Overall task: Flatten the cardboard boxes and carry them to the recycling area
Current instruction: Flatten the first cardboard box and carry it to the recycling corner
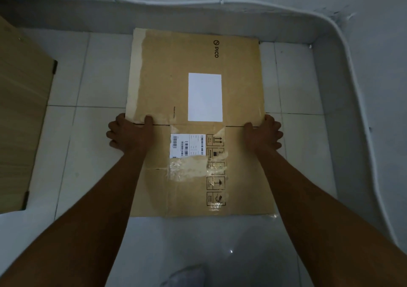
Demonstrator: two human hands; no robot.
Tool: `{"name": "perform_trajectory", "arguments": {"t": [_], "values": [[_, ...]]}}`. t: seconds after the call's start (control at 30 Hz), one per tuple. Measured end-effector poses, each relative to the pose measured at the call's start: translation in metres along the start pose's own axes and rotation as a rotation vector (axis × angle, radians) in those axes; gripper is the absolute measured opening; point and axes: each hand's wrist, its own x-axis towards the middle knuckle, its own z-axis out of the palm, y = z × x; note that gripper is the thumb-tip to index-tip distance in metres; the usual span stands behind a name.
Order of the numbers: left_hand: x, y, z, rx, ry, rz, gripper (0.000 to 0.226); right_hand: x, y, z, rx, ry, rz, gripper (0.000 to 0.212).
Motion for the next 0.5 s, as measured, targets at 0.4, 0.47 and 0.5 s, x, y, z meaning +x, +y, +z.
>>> {"name": "perform_trajectory", "arguments": {"t": [0.4, 0.47, 0.5], "values": [[0.009, 0.000, -0.027, 0.205, -0.187, 0.173, 0.095, -0.013, 0.002, -0.007, -0.133, -0.067, -0.078, 0.074], [-0.005, 0.005, -0.044, 0.270, -0.172, 0.298, 0.102, -0.029, 0.002, -0.017, -0.167, -0.099, -0.103, 0.080], [-0.015, 0.007, -0.055, 0.285, -0.159, 0.370, 0.100, -0.041, 0.001, -0.023, -0.181, -0.111, -0.112, 0.082]]}}
